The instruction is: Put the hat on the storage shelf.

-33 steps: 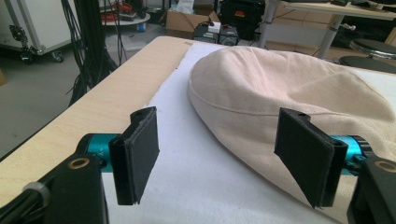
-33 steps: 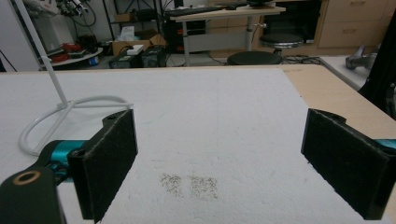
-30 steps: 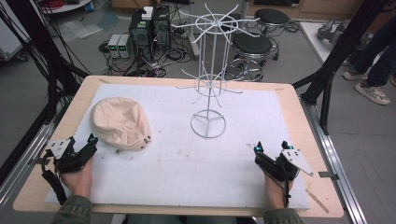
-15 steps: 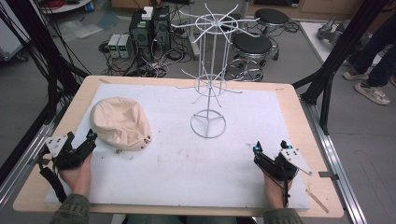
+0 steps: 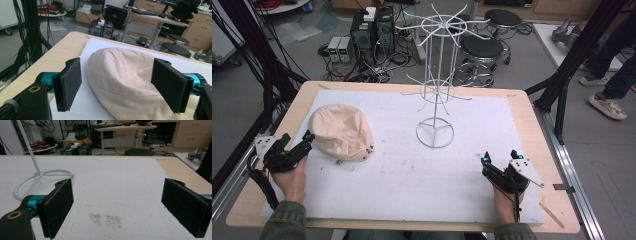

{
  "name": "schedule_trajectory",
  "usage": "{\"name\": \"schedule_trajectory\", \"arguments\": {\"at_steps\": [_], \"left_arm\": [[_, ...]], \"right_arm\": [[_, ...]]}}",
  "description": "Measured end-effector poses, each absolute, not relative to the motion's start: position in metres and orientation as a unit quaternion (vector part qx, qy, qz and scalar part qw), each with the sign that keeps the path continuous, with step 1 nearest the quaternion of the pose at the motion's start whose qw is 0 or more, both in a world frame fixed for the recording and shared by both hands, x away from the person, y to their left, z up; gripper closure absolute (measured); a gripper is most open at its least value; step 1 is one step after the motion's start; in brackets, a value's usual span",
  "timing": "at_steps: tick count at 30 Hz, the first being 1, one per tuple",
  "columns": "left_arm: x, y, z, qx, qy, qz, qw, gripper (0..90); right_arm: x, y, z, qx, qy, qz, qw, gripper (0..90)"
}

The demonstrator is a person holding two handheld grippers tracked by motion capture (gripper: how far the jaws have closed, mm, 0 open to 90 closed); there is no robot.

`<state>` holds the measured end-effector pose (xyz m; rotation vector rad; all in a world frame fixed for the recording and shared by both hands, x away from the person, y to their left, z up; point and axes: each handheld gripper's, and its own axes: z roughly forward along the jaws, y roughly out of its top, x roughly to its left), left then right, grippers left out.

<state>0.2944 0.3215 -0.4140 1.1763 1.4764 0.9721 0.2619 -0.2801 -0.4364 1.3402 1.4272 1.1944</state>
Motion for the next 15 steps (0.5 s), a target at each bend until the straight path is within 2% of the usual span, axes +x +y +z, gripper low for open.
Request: {"name": "schedule_trajectory", "arguments": {"at_steps": [7,15], "left_arm": [[0.308,0.320,-0.407,0.487,0.610,0.400,0.480,23.5],[0.324,0.320,-0.398,0.507,0.628,0.389,0.445,19.5]], "right_arm": [[0.261,-0.279,-0.436,0.533,0.568,0.474,0.411,9.6],[0.262,-0.279,-0.436,0.530,0.571,0.472,0.413,9.6]]}}
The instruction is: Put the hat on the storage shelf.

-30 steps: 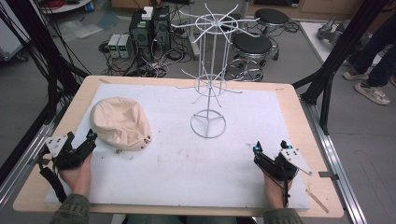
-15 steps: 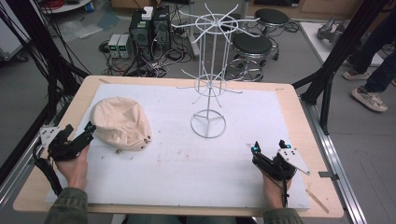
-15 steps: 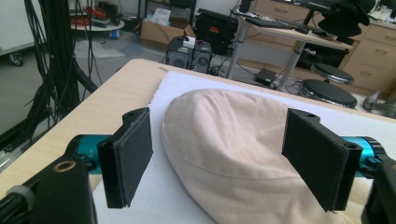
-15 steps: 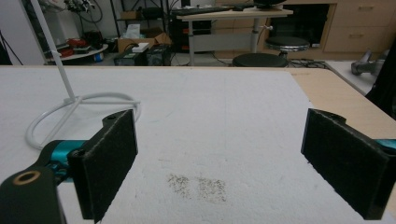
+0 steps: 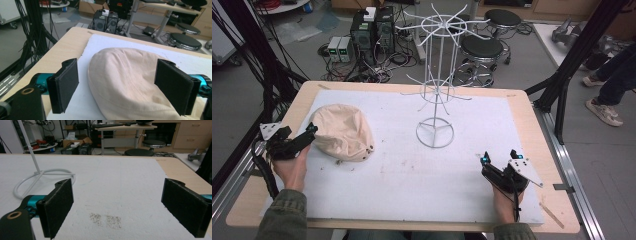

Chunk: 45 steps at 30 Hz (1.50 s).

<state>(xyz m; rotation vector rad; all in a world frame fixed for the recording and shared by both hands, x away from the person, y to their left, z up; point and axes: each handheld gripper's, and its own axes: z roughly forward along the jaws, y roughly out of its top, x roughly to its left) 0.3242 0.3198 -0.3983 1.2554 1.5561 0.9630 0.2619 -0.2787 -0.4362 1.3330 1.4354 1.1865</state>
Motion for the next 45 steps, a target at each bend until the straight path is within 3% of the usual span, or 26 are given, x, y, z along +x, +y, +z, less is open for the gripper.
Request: {"name": "schedule_trajectory", "arguments": {"at_steps": [14,25,33,45], "left_arm": [[0.367,0.302,-0.397,0.562,0.627,0.378,0.386,20.6],[0.388,0.317,-0.418,0.547,0.676,0.345,0.354,22.1],[0.405,0.322,-0.432,0.565,0.704,0.284,0.323,22.0],[0.411,0.319,-0.443,0.566,0.717,0.269,0.304,27.2]], "right_arm": [[0.262,-0.275,-0.436,0.516,0.582,0.469,0.418,9.6],[0.262,-0.274,-0.436,0.515,0.585,0.469,0.416,9.6],[0.262,-0.274,-0.436,0.516,0.585,0.468,0.415,9.6],[0.261,-0.275,-0.436,0.515,0.585,0.468,0.417,9.6]]}}
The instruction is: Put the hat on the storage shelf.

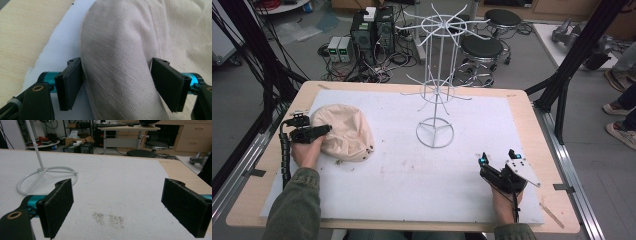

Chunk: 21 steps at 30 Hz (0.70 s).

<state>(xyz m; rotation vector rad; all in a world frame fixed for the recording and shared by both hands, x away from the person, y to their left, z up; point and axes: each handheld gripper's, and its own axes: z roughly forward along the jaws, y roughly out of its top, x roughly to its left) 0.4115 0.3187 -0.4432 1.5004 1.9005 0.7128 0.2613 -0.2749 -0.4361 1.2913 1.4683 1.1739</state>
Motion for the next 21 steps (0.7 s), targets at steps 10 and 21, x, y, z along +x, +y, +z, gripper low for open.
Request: {"name": "schedule_trajectory", "arguments": {"at_steps": [10,21], "left_arm": [[0.406,0.312,-0.439,0.559,0.711,0.324,0.277,62.1],[0.397,0.321,-0.432,0.542,0.707,0.349,0.292,80.8]], "right_arm": [[0.260,-0.276,-0.436,0.515,0.583,0.472,0.415,9.6],[0.261,-0.277,-0.436,0.517,0.580,0.473,0.417,9.6]]}}
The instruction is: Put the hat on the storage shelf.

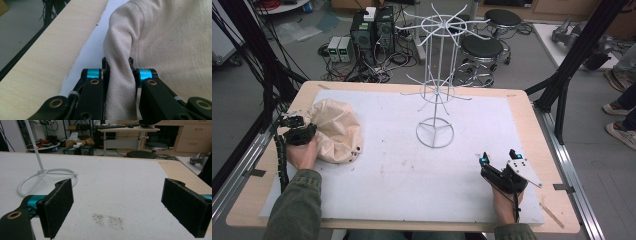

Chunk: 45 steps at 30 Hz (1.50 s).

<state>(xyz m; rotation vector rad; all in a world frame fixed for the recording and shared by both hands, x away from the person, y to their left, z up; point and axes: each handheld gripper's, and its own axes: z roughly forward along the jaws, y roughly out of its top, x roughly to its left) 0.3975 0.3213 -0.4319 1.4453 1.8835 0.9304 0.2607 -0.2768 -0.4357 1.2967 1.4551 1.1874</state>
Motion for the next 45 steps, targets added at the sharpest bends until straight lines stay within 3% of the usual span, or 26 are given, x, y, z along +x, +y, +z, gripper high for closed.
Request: {"name": "schedule_trajectory", "arguments": {"at_steps": [16,29,40,45], "left_arm": [[0.379,0.322,-0.407,0.534,0.645,0.366,0.406,80.6],[0.349,0.327,-0.375,0.488,0.574,0.373,0.541,80.1],[0.331,0.323,-0.335,0.461,0.524,0.371,0.613,79.9],[0.324,0.315,-0.307,0.460,0.472,0.353,0.664,79.9]], "right_arm": [[0.260,-0.277,-0.436,0.516,0.579,0.475,0.415,9.6],[0.261,-0.276,-0.437,0.514,0.582,0.479,0.409,9.6],[0.262,-0.276,-0.437,0.513,0.585,0.479,0.406,9.7],[0.262,-0.275,-0.437,0.514,0.586,0.480,0.403,9.6]]}}
